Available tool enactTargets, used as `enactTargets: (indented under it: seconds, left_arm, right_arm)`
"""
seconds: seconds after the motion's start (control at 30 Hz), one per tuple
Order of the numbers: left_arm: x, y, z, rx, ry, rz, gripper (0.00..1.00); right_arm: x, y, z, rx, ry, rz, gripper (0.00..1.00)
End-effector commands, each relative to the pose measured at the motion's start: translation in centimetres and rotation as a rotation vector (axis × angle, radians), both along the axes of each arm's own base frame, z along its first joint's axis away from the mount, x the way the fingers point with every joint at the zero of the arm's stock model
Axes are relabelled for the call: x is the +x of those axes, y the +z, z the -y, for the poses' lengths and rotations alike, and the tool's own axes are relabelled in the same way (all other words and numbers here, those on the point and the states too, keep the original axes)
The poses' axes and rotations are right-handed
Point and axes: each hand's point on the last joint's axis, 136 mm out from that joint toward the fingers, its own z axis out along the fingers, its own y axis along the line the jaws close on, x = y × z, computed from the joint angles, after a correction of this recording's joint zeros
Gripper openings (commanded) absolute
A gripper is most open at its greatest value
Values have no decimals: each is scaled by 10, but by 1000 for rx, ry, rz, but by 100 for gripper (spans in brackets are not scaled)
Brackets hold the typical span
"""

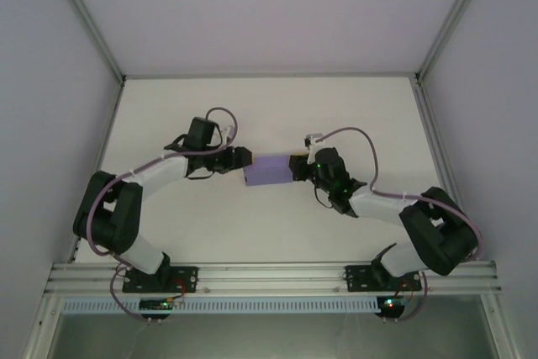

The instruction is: Assemble paper box

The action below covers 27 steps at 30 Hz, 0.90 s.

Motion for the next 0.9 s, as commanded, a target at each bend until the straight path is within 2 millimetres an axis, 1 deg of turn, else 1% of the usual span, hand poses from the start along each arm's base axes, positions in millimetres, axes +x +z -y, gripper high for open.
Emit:
enactTargets:
  seconds: [0.0, 0.03, 0.07, 0.1, 0.13, 0.17, 0.2, 0.23, 0.27, 0.37, 0.4, 0.43, 0.47, 0.5, 0.53, 0.6, 0.63, 0.67, 0.7, 0.8, 0.87]
  left_arm:
    - [11, 3, -5, 93, 0, 35, 72]
    - [15, 11, -4, 94, -2, 56, 76]
    - [20, 19, -4, 97, -7, 80, 84]
    - [23, 26, -3, 102, -10, 103, 97]
    - [27, 33, -5, 116, -9, 124, 100]
    - [30, 39, -7, 130, -6, 143, 100]
    - [32, 45, -8, 137, -8, 160, 100]
    - [35, 50, -11, 148, -7, 177, 99]
    - [36, 54, -15, 167, 3, 189, 100]
    - [43, 63, -34, 239, 63, 218, 100]
    - [45, 66, -42, 257, 88, 228, 100]
    - [46, 70, -51, 274, 113, 243, 100]
    - [47, 73, -60, 292, 145, 259, 100]
    - [48, 75, -72, 321, 182, 269, 100]
    - [48, 76, -86, 364, 226, 282, 100]
    - [48, 78, -115, 448, 315, 295, 100]
    - [46, 79, -129, 485, 358, 299, 100]
    - [44, 79, -142, 513, 397, 301, 99]
    - [41, 79, -156, 536, 441, 300, 100]
    - [31, 76, -185, 576, 545, 289, 100]
    - [25, 73, -197, 591, 588, 286, 100]
  right_arm:
    - [-41, -52, 1, -182, 117, -242, 25]
    - [-34, -43, 1, -177, 101, -226, 26]
    - [-28, -31, -2, -159, 99, -203, 26]
    - [-22, -20, -3, -148, 91, -182, 28]
    - [-15, -9, -3, -136, 81, -159, 28]
    - [-9, 5, -3, -122, 78, -133, 30]
    - [-4, 16, -4, -110, 78, -110, 34]
    - [2, 27, -2, -102, 76, -94, 42]
    - [7, 38, -3, -96, 91, -74, 46]
    - [12, 60, -11, -109, 175, -40, 61]
    - [11, 65, -15, -130, 224, -22, 69]
    - [8, 71, -22, -157, 298, 5, 81]
    - [7, 74, -26, -191, 351, 30, 98]
    - [6, 79, -30, -243, 403, 70, 99]
    - [-4, 78, -39, -266, 493, 65, 100]
    - [-9, 78, -44, -360, 595, 83, 100]
    - [-13, 74, -47, -413, 652, 82, 99]
    - [-16, 74, -50, -464, 711, 103, 100]
    - [-20, 68, -51, -527, 776, 112, 99]
    - [-27, 46, -58, -711, 924, 139, 99]
    - [-29, 34, -62, -784, 987, 131, 99]
